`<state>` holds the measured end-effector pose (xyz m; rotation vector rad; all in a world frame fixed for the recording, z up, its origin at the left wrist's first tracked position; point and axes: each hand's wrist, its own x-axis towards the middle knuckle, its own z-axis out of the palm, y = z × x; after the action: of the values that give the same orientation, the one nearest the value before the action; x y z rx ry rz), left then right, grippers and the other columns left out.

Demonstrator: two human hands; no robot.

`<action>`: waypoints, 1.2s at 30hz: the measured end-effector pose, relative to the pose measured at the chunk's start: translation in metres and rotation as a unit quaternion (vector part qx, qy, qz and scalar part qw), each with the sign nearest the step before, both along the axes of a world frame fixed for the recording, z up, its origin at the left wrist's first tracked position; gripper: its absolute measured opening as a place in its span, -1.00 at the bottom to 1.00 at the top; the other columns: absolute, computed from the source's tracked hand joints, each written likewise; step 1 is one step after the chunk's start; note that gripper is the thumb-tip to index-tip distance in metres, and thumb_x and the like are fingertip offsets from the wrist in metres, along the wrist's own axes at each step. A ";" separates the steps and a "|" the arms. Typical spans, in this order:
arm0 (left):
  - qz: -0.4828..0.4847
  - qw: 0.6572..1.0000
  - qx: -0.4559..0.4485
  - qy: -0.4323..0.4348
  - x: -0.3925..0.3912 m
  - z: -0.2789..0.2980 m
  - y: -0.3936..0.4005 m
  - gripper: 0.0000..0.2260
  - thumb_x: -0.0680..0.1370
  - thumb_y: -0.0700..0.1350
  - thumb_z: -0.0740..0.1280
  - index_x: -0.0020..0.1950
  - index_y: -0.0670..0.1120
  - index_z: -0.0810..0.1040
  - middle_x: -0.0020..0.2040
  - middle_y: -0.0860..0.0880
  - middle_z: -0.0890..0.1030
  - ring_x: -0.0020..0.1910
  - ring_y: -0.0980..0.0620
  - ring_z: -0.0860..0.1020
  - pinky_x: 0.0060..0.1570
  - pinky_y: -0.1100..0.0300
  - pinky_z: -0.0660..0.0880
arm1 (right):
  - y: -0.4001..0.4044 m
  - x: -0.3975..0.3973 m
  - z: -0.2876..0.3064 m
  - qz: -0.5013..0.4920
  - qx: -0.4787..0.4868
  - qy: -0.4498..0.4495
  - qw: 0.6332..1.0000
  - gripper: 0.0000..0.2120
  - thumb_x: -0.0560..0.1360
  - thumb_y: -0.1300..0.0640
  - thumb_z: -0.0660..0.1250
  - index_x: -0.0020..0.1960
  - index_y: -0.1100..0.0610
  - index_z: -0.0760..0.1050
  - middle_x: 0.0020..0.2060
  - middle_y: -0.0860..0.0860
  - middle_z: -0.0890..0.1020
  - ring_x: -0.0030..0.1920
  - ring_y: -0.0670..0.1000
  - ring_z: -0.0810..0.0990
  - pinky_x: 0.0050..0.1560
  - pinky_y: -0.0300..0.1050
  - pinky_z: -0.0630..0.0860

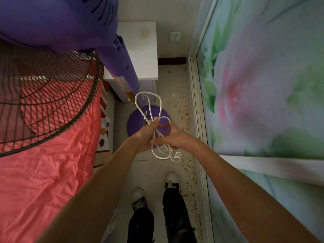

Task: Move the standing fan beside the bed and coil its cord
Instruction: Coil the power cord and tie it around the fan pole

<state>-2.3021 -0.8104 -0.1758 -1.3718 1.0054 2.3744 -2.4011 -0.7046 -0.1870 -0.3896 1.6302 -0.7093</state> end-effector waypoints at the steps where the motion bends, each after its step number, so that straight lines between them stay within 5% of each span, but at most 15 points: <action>1: -0.002 1.000 -0.006 0.000 -0.003 0.000 0.003 -0.59 0.71 0.10 0.04 0.34 -0.17 0.41 -0.17 -0.12 0.59 -0.36 0.05 0.67 -0.36 0.24 0.62 | 0.001 0.000 -0.001 -0.003 -0.003 0.009 1.000 -0.08 0.07 -0.21 0.65 0.28 -0.06 0.28 -0.01 0.03 0.66 -0.24 -0.07 0.56 -0.35 -0.15 0.40; 5: -0.038 0.998 -0.041 -0.003 -0.007 0.000 0.011 -0.59 0.72 0.07 0.02 0.39 -0.13 0.44 -0.05 -0.10 0.54 -0.34 0.16 0.66 -0.42 0.32 0.57 | 0.005 0.000 -0.010 -0.028 -0.028 0.036 0.999 -0.24 0.17 0.02 0.65 0.27 -0.01 0.34 0.08 0.00 0.62 0.06 0.02 0.64 0.00 0.02 0.60; 9: -0.160 0.983 -0.088 0.017 0.001 0.000 0.001 -0.67 0.69 0.14 0.07 0.18 0.01 0.54 0.17 -0.02 0.60 0.21 0.00 0.58 -0.11 0.30 0.58 | 0.004 -0.011 -0.011 0.002 -0.040 0.066 0.997 -0.50 0.25 0.09 0.54 0.15 0.03 0.49 0.00 0.01 0.66 0.01 0.04 0.67 0.11 0.11 0.60; 11: -0.230 0.963 -0.140 -0.004 0.008 0.003 -0.014 -0.62 0.60 0.24 0.21 0.28 0.03 0.44 0.22 0.01 0.55 0.21 -0.05 0.55 0.10 0.08 0.55 | 0.005 -0.020 -0.008 0.013 -0.032 0.074 0.997 -0.66 0.30 0.09 0.46 0.06 0.02 0.52 -0.09 0.03 0.67 -0.06 0.05 0.67 0.03 0.06 0.61; 13: -0.248 0.943 -0.214 -0.058 0.019 0.008 -0.030 -0.54 0.53 0.31 0.26 0.29 0.08 0.34 0.18 0.03 0.55 0.08 -0.02 0.61 -0.06 0.09 0.58 | 0.005 -0.028 -0.004 0.028 -0.010 0.082 0.996 -0.71 0.32 0.05 0.41 0.03 0.00 0.51 -0.13 0.04 0.67 -0.16 0.04 0.66 -0.13 0.03 0.59; 16: -0.290 0.912 -0.276 -0.090 0.035 0.011 -0.037 -0.66 0.65 0.22 0.13 0.11 -0.01 0.51 -0.02 -0.05 0.65 -0.20 0.05 0.63 -0.31 0.23 0.50 | 0.002 -0.032 0.003 0.063 0.004 0.078 0.995 -0.72 0.34 -0.01 0.33 0.04 -0.02 0.48 -0.29 -0.05 0.64 -0.34 -0.04 0.54 -0.34 -0.11 0.44; 19: -0.279 0.927 -0.250 -0.031 0.038 0.007 -0.025 -0.74 0.71 -0.08 0.14 0.04 -0.18 0.57 -0.15 -0.12 0.68 -0.34 0.07 0.64 -0.33 0.26 0.55 | 0.001 -0.027 0.003 0.073 -0.009 0.066 0.995 -0.69 0.40 -0.03 0.30 0.14 -0.04 0.46 -0.10 0.01 0.68 -0.13 0.02 0.65 -0.08 0.00 0.59; 22: -0.236 0.938 -0.253 -0.007 0.031 0.006 -0.017 -0.74 0.70 -0.18 0.15 -0.04 -0.23 0.58 -0.26 -0.09 0.67 -0.36 0.07 0.62 -0.29 0.23 0.55 | 0.006 -0.022 -0.003 0.094 -0.014 0.057 0.994 -0.57 0.43 -0.03 0.37 0.28 -0.05 0.43 0.07 0.03 0.65 0.08 0.05 0.64 0.20 0.15 0.54; 26: -0.192 0.952 -0.240 0.000 0.022 0.001 -0.004 -0.72 0.70 -0.19 0.16 0.00 -0.32 0.60 -0.25 -0.12 0.70 -0.37 0.04 0.61 -0.33 0.23 0.53 | 0.011 -0.018 -0.005 0.086 -0.048 0.009 0.995 -0.31 0.32 -0.05 0.57 0.36 0.05 0.40 0.10 0.06 0.65 0.11 0.06 0.64 0.24 0.14 0.53; 28: -0.173 0.960 -0.218 -0.010 0.019 0.002 0.002 -0.72 0.70 -0.17 0.18 0.04 -0.30 0.63 -0.19 -0.13 0.70 -0.33 0.03 0.61 -0.35 0.26 0.51 | 0.010 -0.013 -0.002 0.121 -0.063 0.050 0.989 -0.12 0.23 -0.08 0.62 0.44 0.03 0.31 0.11 -0.01 0.65 0.09 0.00 0.65 0.22 0.06 0.55; 30: -0.207 0.947 -0.246 -0.029 0.016 0.003 0.003 -0.75 0.68 -0.11 0.23 -0.04 -0.15 0.67 -0.20 -0.06 0.71 -0.30 0.06 0.63 -0.33 0.30 0.55 | 0.009 -0.010 -0.003 0.158 -0.050 0.114 0.980 -0.14 0.23 -0.06 0.61 0.44 -0.01 0.30 0.10 -0.05 0.64 0.07 -0.02 0.64 0.16 -0.01 0.57; 31: -0.257 0.912 -0.315 -0.052 0.016 0.005 0.000 -0.78 0.65 -0.06 0.28 -0.10 -0.07 0.66 -0.23 -0.02 0.70 -0.29 0.07 0.64 -0.29 0.28 0.59 | 0.009 -0.011 -0.003 0.187 -0.039 0.137 0.972 -0.22 0.27 -0.03 0.58 0.40 0.00 0.32 0.08 -0.05 0.63 0.04 -0.01 0.63 0.11 -0.02 0.58; 33: -0.300 0.785 -0.534 -0.093 0.018 0.012 -0.012 -0.84 0.57 -0.01 0.40 -0.17 -0.05 0.59 -0.25 -0.02 0.66 -0.28 0.06 0.64 -0.19 0.12 0.65 | 0.010 -0.015 -0.002 0.241 -0.015 0.158 0.957 -0.44 0.35 0.00 0.49 0.27 0.03 0.37 -0.03 -0.03 0.61 -0.07 -0.01 0.60 -0.05 -0.07 0.56; 34: -0.279 0.703 -0.651 -0.056 0.018 0.015 -0.017 -0.85 0.51 -0.02 0.46 -0.11 -0.07 0.58 -0.19 -0.03 0.65 -0.23 0.03 0.62 -0.15 0.03 0.65 | 0.010 -0.018 -0.001 0.251 -0.007 0.163 0.954 -0.60 0.37 0.00 0.44 0.15 0.04 0.40 -0.13 -0.04 0.59 -0.16 -0.03 0.57 -0.17 -0.11 0.51; 36: -0.328 0.513 -0.790 0.071 0.012 0.016 -0.025 -0.46 0.32 0.01 0.56 0.24 -0.07 0.50 0.17 -0.11 0.59 0.13 -0.10 0.56 0.08 -0.18 0.57 | 0.012 -0.024 0.002 0.248 -0.010 0.178 0.952 -0.82 0.40 0.03 0.38 -0.11 0.01 0.38 -0.29 -0.06 0.56 -0.31 -0.06 0.51 -0.30 -0.15 0.38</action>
<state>-2.2900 -0.8356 -0.1595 -0.5169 3.2109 0.4630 -2.4255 -0.6924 -0.1852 -0.9471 1.7591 -0.2817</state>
